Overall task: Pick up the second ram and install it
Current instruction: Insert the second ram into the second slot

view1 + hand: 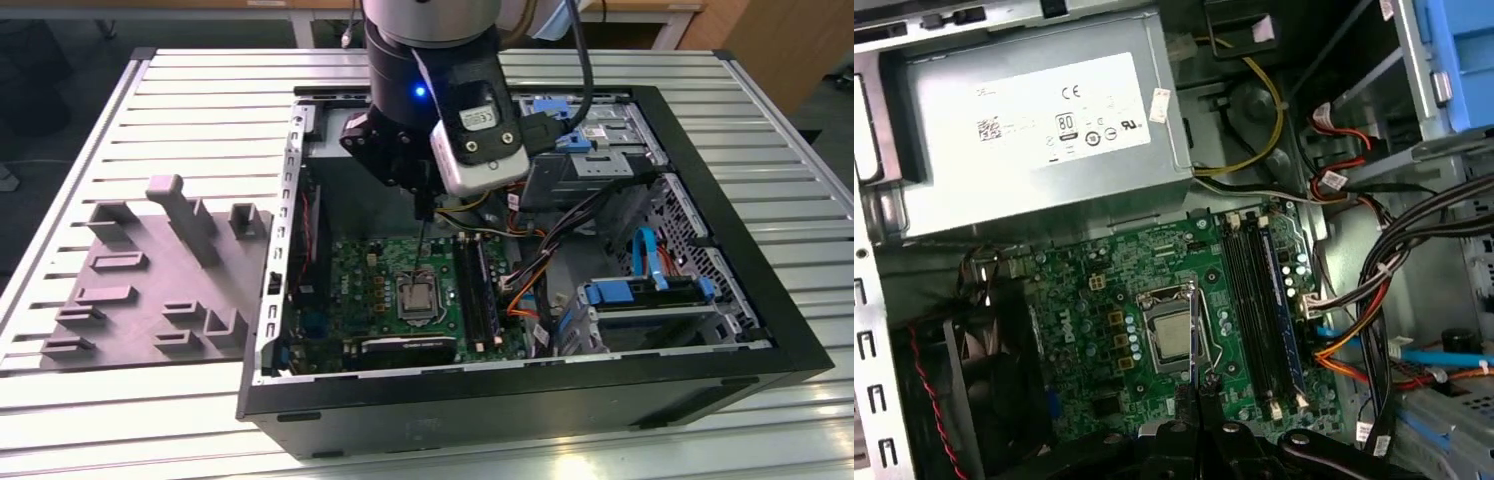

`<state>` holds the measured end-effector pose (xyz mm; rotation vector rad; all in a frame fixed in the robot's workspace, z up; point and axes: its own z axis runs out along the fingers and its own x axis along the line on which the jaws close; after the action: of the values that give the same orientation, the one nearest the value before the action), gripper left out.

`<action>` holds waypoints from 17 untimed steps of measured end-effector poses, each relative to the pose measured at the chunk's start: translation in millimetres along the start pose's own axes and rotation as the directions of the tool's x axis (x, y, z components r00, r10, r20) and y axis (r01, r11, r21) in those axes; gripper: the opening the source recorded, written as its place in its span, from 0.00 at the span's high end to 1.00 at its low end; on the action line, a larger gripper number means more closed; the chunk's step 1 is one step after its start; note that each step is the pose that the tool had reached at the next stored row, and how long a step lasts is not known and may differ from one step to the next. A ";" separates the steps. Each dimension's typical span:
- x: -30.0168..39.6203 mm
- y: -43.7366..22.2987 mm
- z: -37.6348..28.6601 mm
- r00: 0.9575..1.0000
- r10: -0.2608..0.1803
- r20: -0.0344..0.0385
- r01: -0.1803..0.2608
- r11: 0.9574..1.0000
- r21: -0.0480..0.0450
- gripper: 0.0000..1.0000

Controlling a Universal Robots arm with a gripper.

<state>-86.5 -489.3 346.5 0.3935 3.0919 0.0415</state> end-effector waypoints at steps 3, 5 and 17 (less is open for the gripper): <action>0.0 0.0 0.2 0.999 0.044 0.001 -0.044 0.999 0.001 0.88; 0.0 0.0 0.3 0.997 0.072 0.002 -0.072 0.997 0.001 0.88; 0.0 0.0 0.8 0.971 0.237 0.008 -0.237 0.971 0.004 0.88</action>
<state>-86.6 -489.3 345.7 0.7592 3.0200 0.0365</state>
